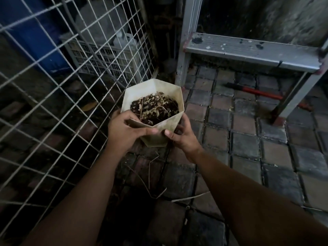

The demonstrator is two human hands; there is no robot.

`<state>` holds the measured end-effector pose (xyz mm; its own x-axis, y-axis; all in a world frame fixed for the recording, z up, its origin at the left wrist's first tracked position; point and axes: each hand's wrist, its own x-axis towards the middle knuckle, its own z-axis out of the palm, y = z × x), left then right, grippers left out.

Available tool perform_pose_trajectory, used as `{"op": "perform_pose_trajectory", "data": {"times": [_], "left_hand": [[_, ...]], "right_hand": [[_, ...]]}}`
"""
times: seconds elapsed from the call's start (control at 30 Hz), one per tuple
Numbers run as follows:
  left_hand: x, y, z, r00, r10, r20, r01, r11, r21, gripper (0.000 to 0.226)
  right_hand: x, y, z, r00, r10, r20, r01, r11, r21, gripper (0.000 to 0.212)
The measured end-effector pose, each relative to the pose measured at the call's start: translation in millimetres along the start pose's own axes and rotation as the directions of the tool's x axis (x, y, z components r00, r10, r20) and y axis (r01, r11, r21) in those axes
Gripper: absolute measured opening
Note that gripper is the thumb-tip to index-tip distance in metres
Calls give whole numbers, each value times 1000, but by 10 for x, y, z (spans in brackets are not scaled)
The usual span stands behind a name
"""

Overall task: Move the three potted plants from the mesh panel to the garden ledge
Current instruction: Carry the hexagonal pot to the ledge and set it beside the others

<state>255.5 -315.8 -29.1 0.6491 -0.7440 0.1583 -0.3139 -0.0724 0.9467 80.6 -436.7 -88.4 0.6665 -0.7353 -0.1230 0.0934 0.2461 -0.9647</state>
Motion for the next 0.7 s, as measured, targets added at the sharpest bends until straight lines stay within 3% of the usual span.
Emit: {"op": "perform_pose_trajectory", "data": {"times": [0.07, 0.17, 0.2, 0.3, 0.37, 0.4, 0.47, 0.57, 0.7], "left_hand": [[21, -8, -124, 996, 8, 90, 0, 996, -90, 51], [77, -56, -296, 986, 24, 168, 14, 976, -219, 25], [87, -57, -339, 982, 20, 189, 27, 970, -243, 27], [28, -107, -302, 979, 8, 203, 39, 972, -231, 64], [-82, -153, -157, 984, -52, 169, 99, 954, -282, 74], [-128, -182, -82, 985, -92, 144, 134, 940, -315, 76], [-187, -231, 7, 972, -201, 120, 231, 900, -369, 87], [-206, -268, 24, 933, -300, 200, 354, 867, -349, 120], [-157, -351, 29, 906, -315, 282, 380, 898, -221, 133]], "right_hand": [[11, 68, 25, 1000, 16, 20, -16, 1000, 16, 90], [30, 140, 47, 999, 27, 37, -29, 998, 59, 99], [36, 154, 49, 999, 31, 35, -34, 997, 72, 103], [53, 164, 83, 998, 61, 26, -64, 992, 111, 125], [58, 140, 115, 996, 78, 34, -82, 986, 145, 149], [61, 137, 122, 996, 75, 41, -81, 984, 160, 152], [54, 143, 141, 996, 66, 56, -75, 984, 163, 138], [32, 148, 168, 999, 22, 30, -26, 991, 135, 99], [11, 96, 173, 997, -3, 73, -8, 988, 153, 87]]}}
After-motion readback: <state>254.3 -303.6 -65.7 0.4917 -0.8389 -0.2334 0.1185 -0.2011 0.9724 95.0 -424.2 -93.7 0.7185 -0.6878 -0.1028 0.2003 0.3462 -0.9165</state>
